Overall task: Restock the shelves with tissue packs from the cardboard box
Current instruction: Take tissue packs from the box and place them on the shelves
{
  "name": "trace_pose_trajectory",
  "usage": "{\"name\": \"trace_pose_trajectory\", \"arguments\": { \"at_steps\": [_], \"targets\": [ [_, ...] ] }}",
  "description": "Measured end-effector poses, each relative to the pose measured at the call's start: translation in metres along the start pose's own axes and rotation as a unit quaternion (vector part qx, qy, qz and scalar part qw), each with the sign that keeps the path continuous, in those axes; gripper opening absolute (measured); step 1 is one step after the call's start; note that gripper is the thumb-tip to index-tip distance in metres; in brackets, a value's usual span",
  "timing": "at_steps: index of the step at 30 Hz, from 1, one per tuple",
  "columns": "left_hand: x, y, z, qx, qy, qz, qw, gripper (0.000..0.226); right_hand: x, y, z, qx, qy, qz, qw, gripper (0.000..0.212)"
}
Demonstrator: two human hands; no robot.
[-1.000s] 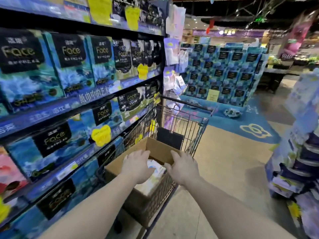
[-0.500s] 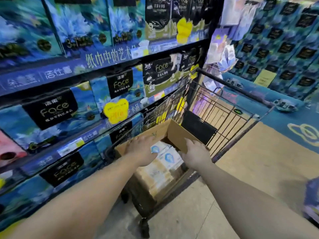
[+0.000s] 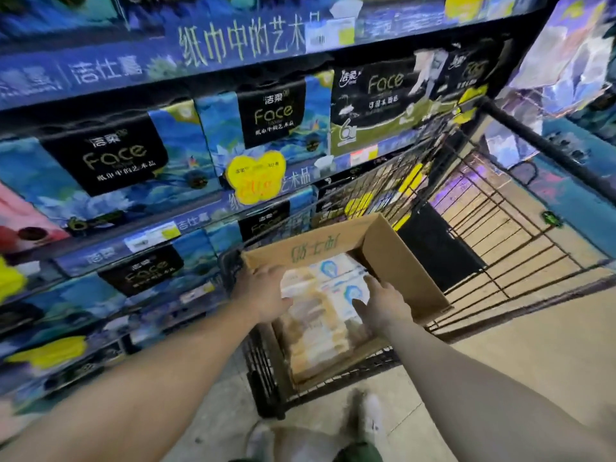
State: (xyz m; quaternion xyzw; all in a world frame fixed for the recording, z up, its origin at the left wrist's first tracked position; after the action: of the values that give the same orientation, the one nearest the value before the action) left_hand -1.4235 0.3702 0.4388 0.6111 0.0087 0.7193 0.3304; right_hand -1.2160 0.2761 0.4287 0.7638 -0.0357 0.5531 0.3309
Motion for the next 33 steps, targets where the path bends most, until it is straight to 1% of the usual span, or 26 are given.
{"name": "trace_pose_trajectory", "arguments": {
  "at_steps": [3,5,8,11,12,14,16,18,20,21,23,27,30,33],
  "targets": [
    [-0.026,-0.004,0.005,0.055,0.025,-0.026,0.998,0.072,-0.014,-0.023,0.008,0.033,0.009,-0.036,0.999,0.062],
    [-0.041,-0.007,0.011,0.101,0.055,-0.029,0.993,0.072,-0.02,-0.04,0.015,0.051,0.017,-0.059,0.997,0.062],
    [-0.067,-0.009,0.022,0.166,0.114,-0.035,0.979,0.071,-0.032,-0.065,0.023,0.086,0.026,-0.098,0.991,0.063],
    [-0.099,-0.013,0.029,0.215,0.174,-0.056,0.959,0.077,-0.05,-0.083,0.027,0.104,0.017,-0.143,0.984,0.062],
    [-0.111,-0.015,0.028,0.241,0.207,-0.052,0.947,0.079,-0.058,-0.088,0.028,0.106,0.008,-0.158,0.982,0.062],
    [-0.127,-0.013,0.021,0.302,0.275,-0.014,0.913,0.081,-0.078,-0.093,0.026,0.111,-0.013,-0.186,0.976,0.062],
    [-0.145,-0.009,0.012,0.368,0.339,0.011,0.866,0.085,-0.102,-0.096,0.022,0.109,-0.037,-0.214,0.97,0.062],
    [-0.169,-0.004,0.004,0.436,0.38,0.0,0.816,0.095,-0.126,-0.098,0.018,0.095,-0.06,-0.24,0.964,0.063],
    [-0.188,-0.003,-0.004,0.477,0.394,-0.004,0.785,0.103,-0.148,-0.1,0.015,0.067,-0.09,-0.26,0.959,0.069],
    [-0.194,-0.005,-0.006,0.485,0.401,0.004,0.777,0.104,-0.158,-0.101,0.014,0.053,-0.102,-0.264,0.958,0.072],
    [-0.199,-0.009,-0.005,0.482,0.423,0.025,0.767,0.1,-0.17,-0.104,0.015,0.028,-0.117,-0.264,0.957,0.076],
    [-0.203,-0.013,-0.006,0.48,0.44,0.042,0.758,0.074,-0.177,-0.11,0.017,-0.017,-0.176,-0.264,0.948,0.074],
    [-0.209,-0.014,-0.008,0.484,0.442,0.021,0.755,0.063,-0.176,-0.116,0.018,-0.029,-0.17,-0.282,0.944,0.066],
    [-0.211,-0.016,-0.005,0.471,0.452,0.009,0.757,0.059,-0.176,-0.116,0.022,-0.039,-0.163,-0.313,0.935,0.048]
  ]
}}
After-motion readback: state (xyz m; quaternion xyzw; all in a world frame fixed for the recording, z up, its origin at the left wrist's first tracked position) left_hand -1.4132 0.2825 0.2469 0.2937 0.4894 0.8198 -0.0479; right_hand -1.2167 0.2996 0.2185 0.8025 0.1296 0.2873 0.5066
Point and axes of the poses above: each hand's wrist, its own y-axis away from the middle knuckle, its own x-axis out of the back of the hand, z = x × y, the point moved 10 cm from there along -y, towards the middle knuckle, and after that the axes turned 1 degree about z, right-handed, at the moved point
